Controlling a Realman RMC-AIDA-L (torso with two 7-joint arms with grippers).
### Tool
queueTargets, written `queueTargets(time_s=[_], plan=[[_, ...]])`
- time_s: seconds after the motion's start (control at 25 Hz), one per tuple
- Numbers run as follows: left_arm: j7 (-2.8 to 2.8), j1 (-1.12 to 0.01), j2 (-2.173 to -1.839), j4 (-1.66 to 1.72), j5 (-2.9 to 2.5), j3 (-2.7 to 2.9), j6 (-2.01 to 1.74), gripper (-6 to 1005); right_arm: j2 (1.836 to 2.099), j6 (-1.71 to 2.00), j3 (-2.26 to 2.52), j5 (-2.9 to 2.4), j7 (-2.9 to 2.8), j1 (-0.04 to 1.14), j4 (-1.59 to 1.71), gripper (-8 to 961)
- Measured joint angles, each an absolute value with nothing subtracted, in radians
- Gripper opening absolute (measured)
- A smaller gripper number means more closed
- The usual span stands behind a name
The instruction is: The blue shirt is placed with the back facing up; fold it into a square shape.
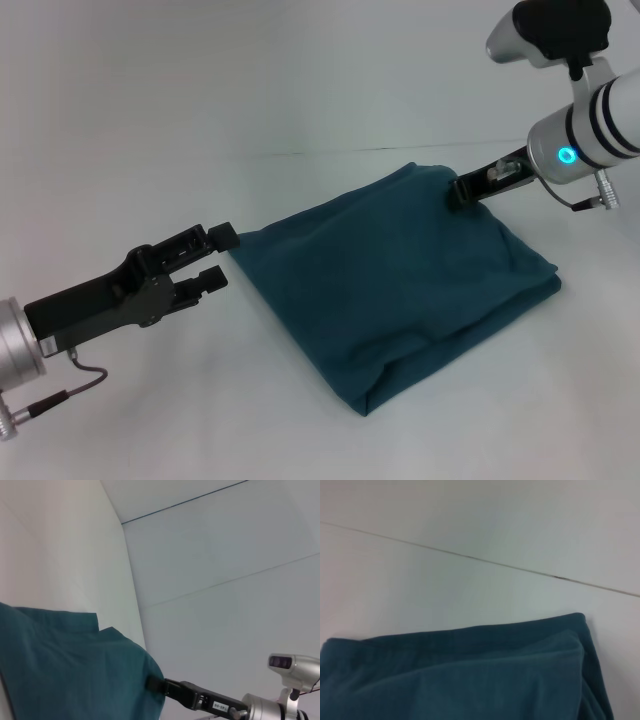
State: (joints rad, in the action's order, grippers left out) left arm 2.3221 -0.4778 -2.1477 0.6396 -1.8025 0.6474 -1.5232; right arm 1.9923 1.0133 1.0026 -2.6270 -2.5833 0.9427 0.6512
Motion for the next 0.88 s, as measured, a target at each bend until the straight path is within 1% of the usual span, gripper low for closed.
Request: queueTargets(time_s=[0.12, 0.52, 0.76, 0.88], plan=[[2.323, -0.479, -2.148, 0.635, -1.802, 0.648, -1.523, 901, 1.996, 0.987, 1.020, -2.631, -2.584, 0.942, 0.638, 54], [2.318, -0.487, -2.147, 0.627, -1.802, 0.644, -1.521, 900, 2.002, 0.969, 1.021, -2.722, -2.662, 0.948, 0.636, 131], [2.317, -0.494, -2.146, 0.617, -1.802, 0.644, -1.519, 900, 1.988, 0.960, 1.012, -2.723, -2.697, 0.941, 0.637, 177], [2.317, -0.495, -2.146, 0.616, -1.802, 0.644, -1.519, 900, 1.975, 0.946, 1.008, -2.730, -2.718, 0.931, 0.630, 323]])
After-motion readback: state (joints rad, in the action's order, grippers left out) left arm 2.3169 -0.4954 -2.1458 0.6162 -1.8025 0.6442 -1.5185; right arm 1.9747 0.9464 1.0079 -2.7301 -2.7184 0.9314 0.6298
